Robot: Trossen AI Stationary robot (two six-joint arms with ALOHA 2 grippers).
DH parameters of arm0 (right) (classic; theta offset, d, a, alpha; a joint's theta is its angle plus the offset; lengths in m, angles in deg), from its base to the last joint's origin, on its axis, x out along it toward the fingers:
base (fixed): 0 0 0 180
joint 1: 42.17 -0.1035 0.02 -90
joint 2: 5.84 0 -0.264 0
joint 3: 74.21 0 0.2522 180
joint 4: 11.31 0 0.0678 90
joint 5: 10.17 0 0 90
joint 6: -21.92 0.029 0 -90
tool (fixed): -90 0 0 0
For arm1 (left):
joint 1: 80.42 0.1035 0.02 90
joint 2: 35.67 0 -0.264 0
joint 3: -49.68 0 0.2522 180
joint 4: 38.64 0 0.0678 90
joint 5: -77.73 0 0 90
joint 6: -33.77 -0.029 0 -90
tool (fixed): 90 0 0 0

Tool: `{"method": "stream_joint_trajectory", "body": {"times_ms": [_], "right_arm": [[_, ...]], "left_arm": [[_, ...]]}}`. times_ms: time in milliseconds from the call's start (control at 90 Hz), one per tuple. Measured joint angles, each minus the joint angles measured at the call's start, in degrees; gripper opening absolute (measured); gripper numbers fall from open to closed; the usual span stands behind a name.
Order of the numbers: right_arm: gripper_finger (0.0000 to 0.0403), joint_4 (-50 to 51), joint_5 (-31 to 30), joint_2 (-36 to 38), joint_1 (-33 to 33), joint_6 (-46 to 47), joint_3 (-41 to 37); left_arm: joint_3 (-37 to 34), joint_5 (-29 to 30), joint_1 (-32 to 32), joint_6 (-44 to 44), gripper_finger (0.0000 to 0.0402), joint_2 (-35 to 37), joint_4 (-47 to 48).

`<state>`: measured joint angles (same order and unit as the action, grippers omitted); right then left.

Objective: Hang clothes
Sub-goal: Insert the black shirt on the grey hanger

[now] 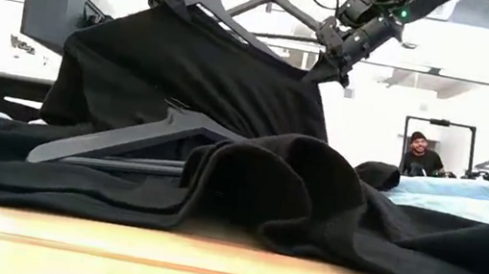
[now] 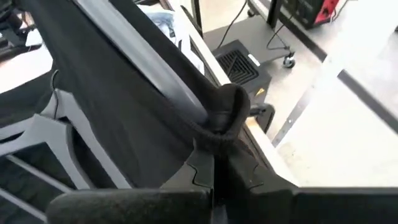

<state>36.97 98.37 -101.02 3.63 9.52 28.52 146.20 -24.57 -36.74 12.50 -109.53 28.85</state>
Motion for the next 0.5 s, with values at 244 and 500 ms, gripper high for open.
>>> {"method": "stream_joint_trajectory", "body": {"times_ms": [244, 500], "right_arm": [[0.0, 0.4, -0.8, 0.6, -2.5, -3.2, 7.0], [0.0, 0.0, -0.8, 0.5, -8.8, -3.9, 10.8]], "left_arm": [[-0.5, 0.5, 0.0, -0.1, 0.0025, -0.6, 4.7], [-0.4, 0.6, -0.2, 0.9, 0.0024, -1.7, 1.4]]}}
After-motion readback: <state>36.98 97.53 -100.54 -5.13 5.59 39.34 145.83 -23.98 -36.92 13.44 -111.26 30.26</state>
